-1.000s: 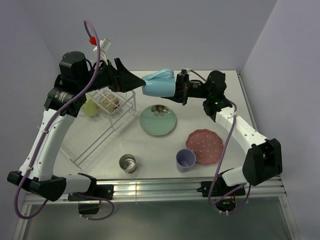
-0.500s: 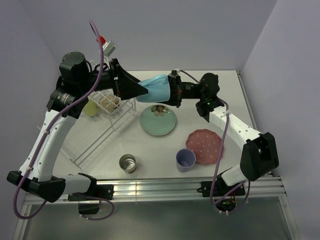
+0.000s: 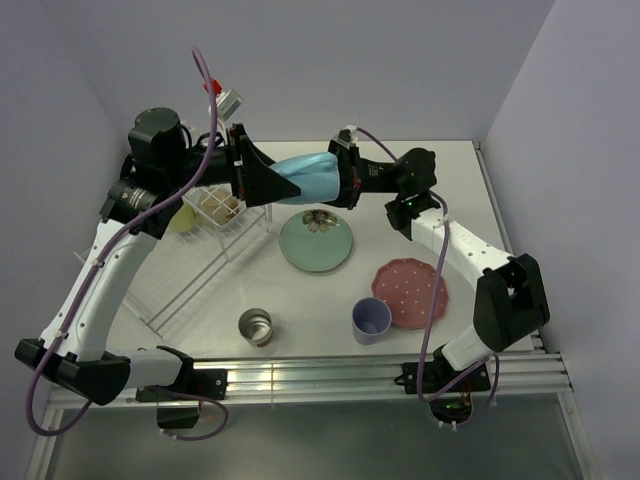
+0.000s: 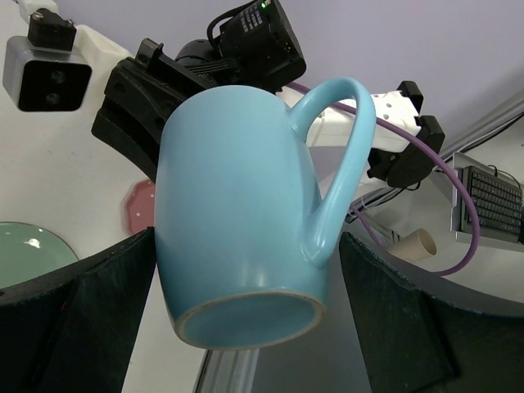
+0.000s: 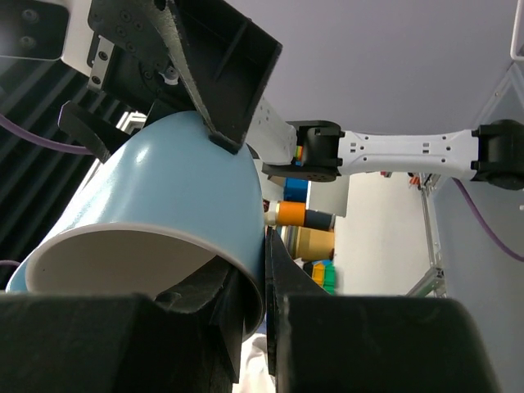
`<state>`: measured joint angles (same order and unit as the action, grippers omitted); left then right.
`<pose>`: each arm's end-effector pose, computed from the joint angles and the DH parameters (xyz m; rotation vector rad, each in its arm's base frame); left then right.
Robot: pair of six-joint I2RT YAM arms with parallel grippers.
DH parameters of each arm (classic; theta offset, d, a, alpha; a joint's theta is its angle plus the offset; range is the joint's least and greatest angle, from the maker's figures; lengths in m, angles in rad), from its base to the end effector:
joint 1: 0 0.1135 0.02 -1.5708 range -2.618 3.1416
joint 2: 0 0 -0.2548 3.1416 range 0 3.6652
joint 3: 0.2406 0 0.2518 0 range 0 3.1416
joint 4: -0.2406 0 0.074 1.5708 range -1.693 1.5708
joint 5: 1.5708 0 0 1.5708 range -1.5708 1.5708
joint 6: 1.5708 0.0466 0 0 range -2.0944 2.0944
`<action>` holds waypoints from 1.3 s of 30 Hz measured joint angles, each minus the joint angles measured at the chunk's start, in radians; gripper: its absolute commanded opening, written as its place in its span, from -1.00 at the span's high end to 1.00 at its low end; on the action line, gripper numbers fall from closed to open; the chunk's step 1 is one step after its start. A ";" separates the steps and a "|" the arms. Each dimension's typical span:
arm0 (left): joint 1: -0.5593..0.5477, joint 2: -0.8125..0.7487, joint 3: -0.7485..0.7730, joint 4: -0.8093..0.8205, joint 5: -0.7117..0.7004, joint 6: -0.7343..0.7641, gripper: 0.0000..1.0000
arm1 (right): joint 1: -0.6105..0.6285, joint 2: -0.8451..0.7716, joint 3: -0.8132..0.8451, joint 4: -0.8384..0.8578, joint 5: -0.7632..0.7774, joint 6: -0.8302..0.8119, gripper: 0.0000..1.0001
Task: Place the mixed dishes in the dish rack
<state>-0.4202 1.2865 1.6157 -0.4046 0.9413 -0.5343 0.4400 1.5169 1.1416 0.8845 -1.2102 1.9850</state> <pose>0.2236 -0.1411 0.4863 0.6891 1.7065 -1.4612 0.2843 0.1820 0.3782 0.1884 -1.9860 -2.3725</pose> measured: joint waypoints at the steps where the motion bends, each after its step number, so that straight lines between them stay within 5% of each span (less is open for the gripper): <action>1: -0.002 0.000 0.000 0.000 -0.001 0.000 -0.91 | 0.004 0.003 0.003 0.010 0.002 0.000 1.00; 10: -0.019 0.007 -0.002 0.017 -0.031 -0.006 -0.55 | 0.026 0.032 0.019 0.069 0.021 0.000 1.00; 12: -0.019 0.007 -0.002 0.022 -0.037 -0.005 -0.25 | 0.026 0.036 0.023 0.076 0.025 0.000 1.00; 15: -0.019 0.007 -0.002 0.027 -0.040 -0.004 0.44 | 0.026 0.039 0.023 0.086 0.032 0.001 1.00; 16: -0.019 0.007 -0.002 0.027 -0.041 -0.004 0.84 | 0.026 0.040 0.023 0.090 0.032 0.001 0.92; 17: -0.019 0.007 -0.002 0.027 -0.042 -0.004 0.99 | 0.026 0.042 0.023 0.093 0.033 0.003 0.70; 21: -0.020 0.007 -0.002 0.023 -0.050 -0.001 1.00 | 0.029 0.047 0.026 0.097 0.047 0.014 0.08; 22: -0.024 0.008 -0.006 0.018 -0.051 -0.001 1.00 | 0.034 0.048 0.031 0.100 0.056 0.014 -0.43; 24: -0.026 0.014 -0.008 0.013 -0.050 -0.001 1.00 | 0.041 0.049 0.039 0.109 0.064 0.015 -0.83; 30: 0.065 0.003 -0.058 0.086 0.028 -0.092 1.00 | 0.030 0.049 0.020 0.115 0.089 0.015 -0.94; 36: 0.288 -0.001 -0.079 0.173 0.091 -0.253 1.00 | -0.044 0.020 -0.093 0.085 0.106 0.016 -0.96; 39: 0.426 0.008 -0.026 0.090 0.066 -0.277 1.00 | -0.102 -0.024 -0.140 0.010 0.093 0.015 -0.97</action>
<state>0.0063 1.2942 1.5902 -0.3145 1.0073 -0.8116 0.3382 1.4933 1.0016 0.8948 -1.1168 2.0003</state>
